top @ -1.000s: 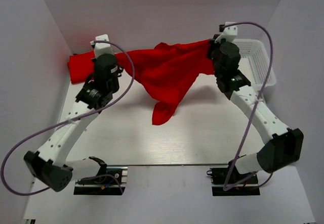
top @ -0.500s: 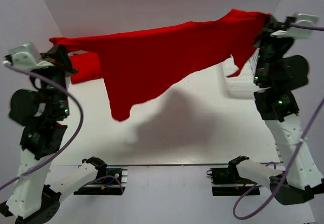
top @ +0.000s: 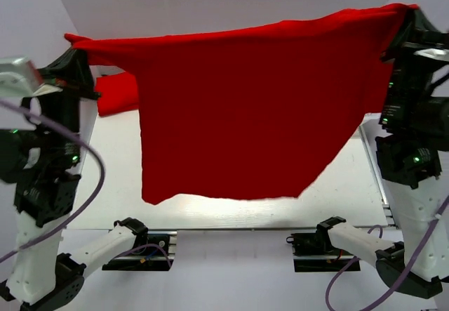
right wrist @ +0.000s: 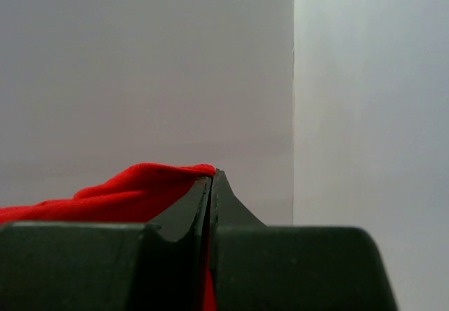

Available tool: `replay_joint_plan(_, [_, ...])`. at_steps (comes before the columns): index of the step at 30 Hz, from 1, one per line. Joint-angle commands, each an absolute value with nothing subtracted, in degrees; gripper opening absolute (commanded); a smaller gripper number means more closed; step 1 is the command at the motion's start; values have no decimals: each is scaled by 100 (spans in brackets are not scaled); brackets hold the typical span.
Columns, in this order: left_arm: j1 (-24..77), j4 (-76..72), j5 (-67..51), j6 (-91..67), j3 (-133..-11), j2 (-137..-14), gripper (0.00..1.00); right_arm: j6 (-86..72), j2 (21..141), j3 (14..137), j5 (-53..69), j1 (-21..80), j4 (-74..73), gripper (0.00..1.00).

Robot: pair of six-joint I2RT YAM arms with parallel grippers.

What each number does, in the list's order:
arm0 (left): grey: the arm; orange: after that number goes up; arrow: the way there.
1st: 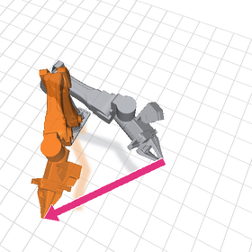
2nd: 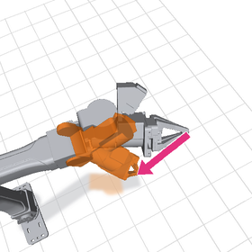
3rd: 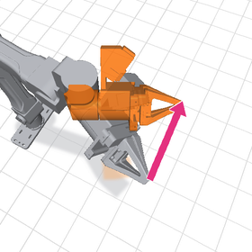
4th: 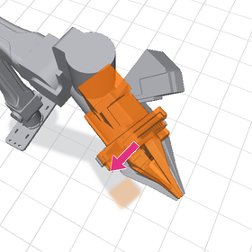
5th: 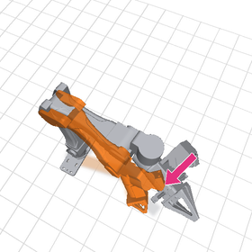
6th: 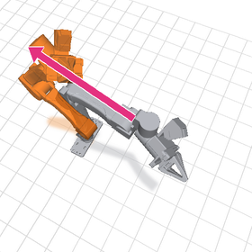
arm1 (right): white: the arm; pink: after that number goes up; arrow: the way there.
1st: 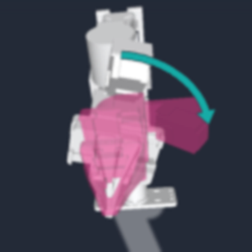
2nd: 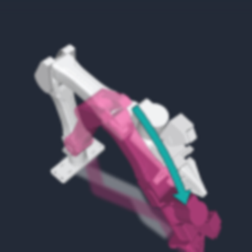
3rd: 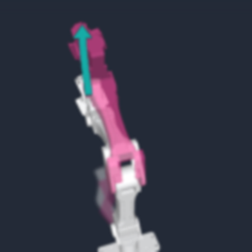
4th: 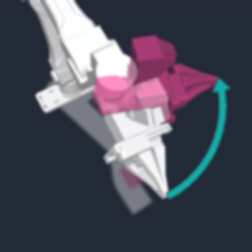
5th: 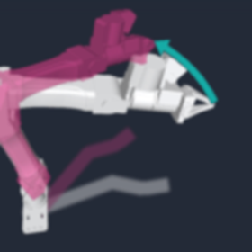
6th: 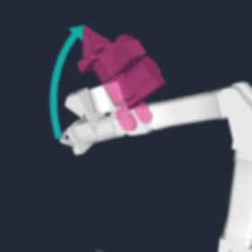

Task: Fold and stack the t-shirts
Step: Flatten out the tshirt

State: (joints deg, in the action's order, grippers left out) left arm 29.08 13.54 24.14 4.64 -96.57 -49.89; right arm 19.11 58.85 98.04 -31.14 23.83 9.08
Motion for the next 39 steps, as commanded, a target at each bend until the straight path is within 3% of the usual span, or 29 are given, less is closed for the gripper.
replay_joint_plan(1, [2883, 1161, 3057, 598, -9308, -5414, 0, 1995, 6161, 9378, -3331, 2329, 1160, 0])
replay_joint_plan(5, [2883, 660, 3778, 493, -8272, -5852, 0, 1706, 6721, 8554, -3489, 2320, 1415, 0])
replay_joint_plan(10, [2717, 500, 4946, -78, -7664, -7455, 0, 899, 7785, 7903, -3481, 2224, 1477, 0])
replay_joint_plan(14, [2321, 1369, 4984, -1051, -8260, -9422, 0, 45, 9700, 8355, -2911, 2074, 837, 0])
replay_joint_plan(15, [2225, 1858, 4870, -1194, -8488, -9822, 0, -113, 10652, 8585, -2805, 1987, 591, 0])
replay_joint_plan(16, [2058, 2107, 4808, -1361, -9004, -10218, 0, -393, 10974, 9379, -2517, 1978, 15, 8])
replay_joint_plan(17, [1987, 2353, 4695, -1467, -9296, -10587, 5, -448, 11265, 9656, -2470, 1960, -304, 23])
replay_joint_plan(18, [1925, 2843, 4598, -1598, -9595, -11278, 19, -474, 11520, 9911, -2383, 1899, -656, 42])
replay_joint_plan(19, [1873, 3065, 4597, -1661, -10181, -11581, 47, -518, 12219, 10688, -2190, 1890, -824, 69])
replay_joint_plan(20, [1794, 3267, 4501, -1713, -10456, -11810, 58, -510, 12391, 10905, -2136, 1872, -1113, 86])
replay_joint_plan(21, [1793, 3461, 4422, -1714, -10694, -12021, 69, -449, 12593, 11073, -2049, 1863, -1282, 88])
replay_joint_plan(22, [1741, 3576, 4334, -1714, -10992, -12180, 95, -431, 12673, 11274, -1996, 1863, -1283, 90])
replay_joint_plan(24, [1740, 3403, 4150, -1565, -11065, -12313, 100, -317, 12525, 11119, -1663, 1846, -1143, 90])
replay_joint_plan(35, [1863, 2689, 2963, -1362, -9731, -11172, 100, -325, 11637, 9802, -958, 1863, -932, 90])
replay_joint_plan(39, [1863, 2409, 1698, -1546, -8784, -10802, 100, -483, 11575, 9571, -765, 1863, -1072, 90])
